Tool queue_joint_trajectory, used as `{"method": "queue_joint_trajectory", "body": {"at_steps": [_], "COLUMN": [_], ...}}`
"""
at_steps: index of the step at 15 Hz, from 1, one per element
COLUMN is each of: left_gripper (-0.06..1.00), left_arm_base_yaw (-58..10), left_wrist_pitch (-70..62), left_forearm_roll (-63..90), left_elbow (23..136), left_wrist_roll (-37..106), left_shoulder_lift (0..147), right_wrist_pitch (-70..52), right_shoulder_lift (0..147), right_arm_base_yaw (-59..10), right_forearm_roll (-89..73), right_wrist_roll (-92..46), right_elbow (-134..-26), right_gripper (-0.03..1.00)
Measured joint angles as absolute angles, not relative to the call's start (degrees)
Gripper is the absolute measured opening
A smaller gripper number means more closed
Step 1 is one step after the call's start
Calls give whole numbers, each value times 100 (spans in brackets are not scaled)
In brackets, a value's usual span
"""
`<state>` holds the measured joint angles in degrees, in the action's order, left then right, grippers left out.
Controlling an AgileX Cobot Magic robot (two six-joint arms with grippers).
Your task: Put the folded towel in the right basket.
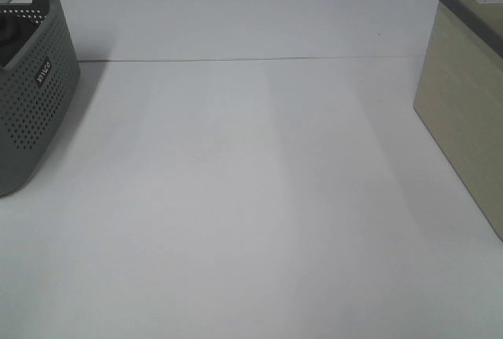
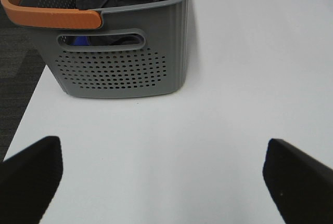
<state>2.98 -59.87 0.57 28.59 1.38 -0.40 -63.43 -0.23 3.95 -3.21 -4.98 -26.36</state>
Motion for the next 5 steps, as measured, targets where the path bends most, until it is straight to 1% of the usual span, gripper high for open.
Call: {"method": "queue_joint_trajectory", "body": {"at_steps": [3, 5], "left_gripper": [99, 99], "left_arm_base_yaw": [298, 298], "left_wrist_pitch": [-5987, -5987], "left_forearm_roll": [57, 57], "left_elbow": [2859, 2859], "left_wrist_roll": [138, 138], "left_shoulder_lift": [-40, -40], "right_wrist_pitch": [-6343, -6337], "right_shoulder_lift": [-23, -23], "right_arm_base_yaw": [178, 178], "right_forearm_roll": [-321, -321], "right_wrist_roll": [-498, -493], "right_elbow": [-2636, -2636], "right_gripper": [92, 92]}}
